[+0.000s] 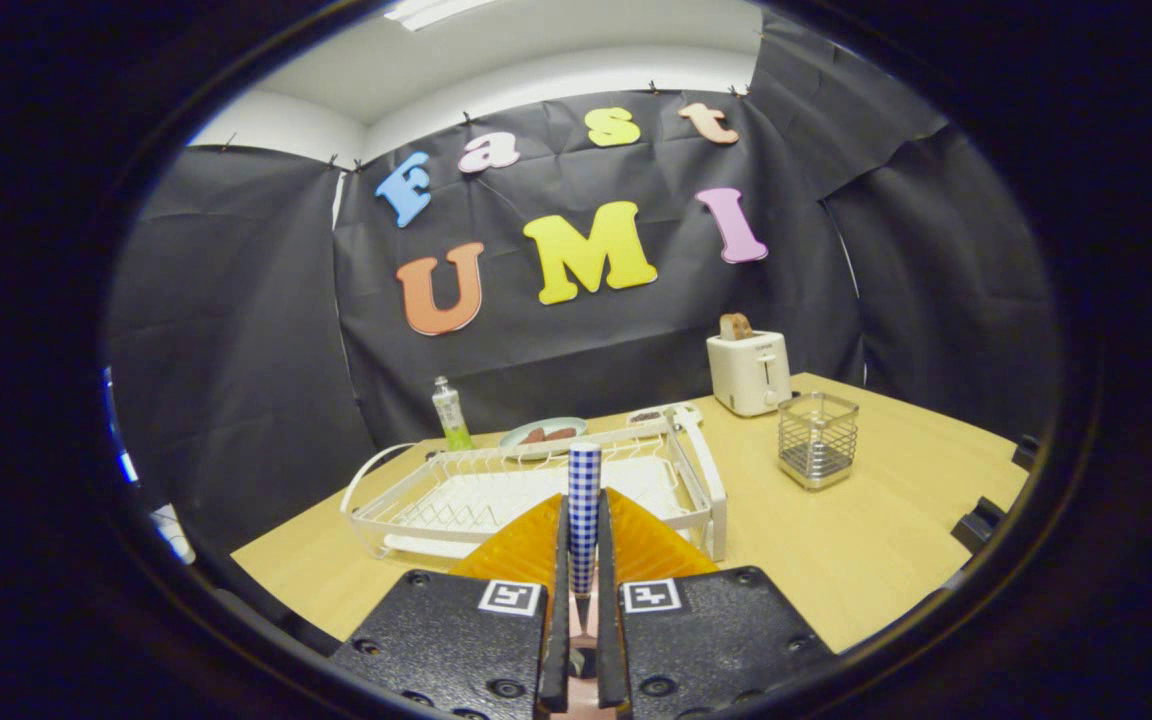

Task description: Take the plate from the dish rack, then take the spoon from the basket and place it into the plate.

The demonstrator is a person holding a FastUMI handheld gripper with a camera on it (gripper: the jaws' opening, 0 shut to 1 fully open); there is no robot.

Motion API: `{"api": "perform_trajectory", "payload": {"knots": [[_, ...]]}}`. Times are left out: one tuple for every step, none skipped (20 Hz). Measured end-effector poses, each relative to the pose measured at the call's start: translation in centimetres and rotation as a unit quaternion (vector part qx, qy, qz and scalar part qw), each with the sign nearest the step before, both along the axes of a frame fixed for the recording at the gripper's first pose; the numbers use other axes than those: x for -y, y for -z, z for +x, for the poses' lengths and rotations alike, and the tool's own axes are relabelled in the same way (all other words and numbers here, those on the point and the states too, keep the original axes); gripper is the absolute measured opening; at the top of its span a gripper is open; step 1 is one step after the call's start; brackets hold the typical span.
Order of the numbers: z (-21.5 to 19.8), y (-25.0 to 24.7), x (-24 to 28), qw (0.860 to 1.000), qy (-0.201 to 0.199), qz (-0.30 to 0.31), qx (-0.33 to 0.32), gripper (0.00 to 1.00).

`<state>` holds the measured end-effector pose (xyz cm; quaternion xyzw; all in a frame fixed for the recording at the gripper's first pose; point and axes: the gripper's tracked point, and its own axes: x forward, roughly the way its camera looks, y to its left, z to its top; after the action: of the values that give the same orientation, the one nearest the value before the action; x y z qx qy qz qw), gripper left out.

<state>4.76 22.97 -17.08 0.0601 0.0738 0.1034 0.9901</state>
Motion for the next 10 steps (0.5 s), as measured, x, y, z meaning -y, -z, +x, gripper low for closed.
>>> {"api": "perform_trajectory", "payload": {"knots": [[-0.3, 0.5, -0.2, 1.000, -0.004, -0.003, -0.004, 0.17], [-0.5, 1.0, -0.5, 1.000, -0.008, -0.006, -0.008, 0.16], [-0.8, 1.2, -0.6, 1.000, -0.011, -0.009, -0.009, 0.17], [-1.0, 1.2, -0.5, 1.000, -0.013, -0.011, -0.005, 0.18], [-1.0, 1.0, -0.4, 1.000, -0.013, -0.013, -0.001, 0.19], [-1.1, 0.9, -0.1, 1.000, -0.012, -0.017, 0.004, 0.19], [-1.2, 0.8, 0.2, 1.000, -0.009, -0.018, 0.005, 0.19], [-1.5, 0.8, 0.5, 1.000, -0.009, -0.018, 0.006, 0.19], [-1.9, 0.7, 0.6, 1.000, -0.013, -0.019, 0.008, 0.19], [-2.1, 0.5, 0.9, 1.000, -0.016, -0.023, 0.011, 0.19]]}}
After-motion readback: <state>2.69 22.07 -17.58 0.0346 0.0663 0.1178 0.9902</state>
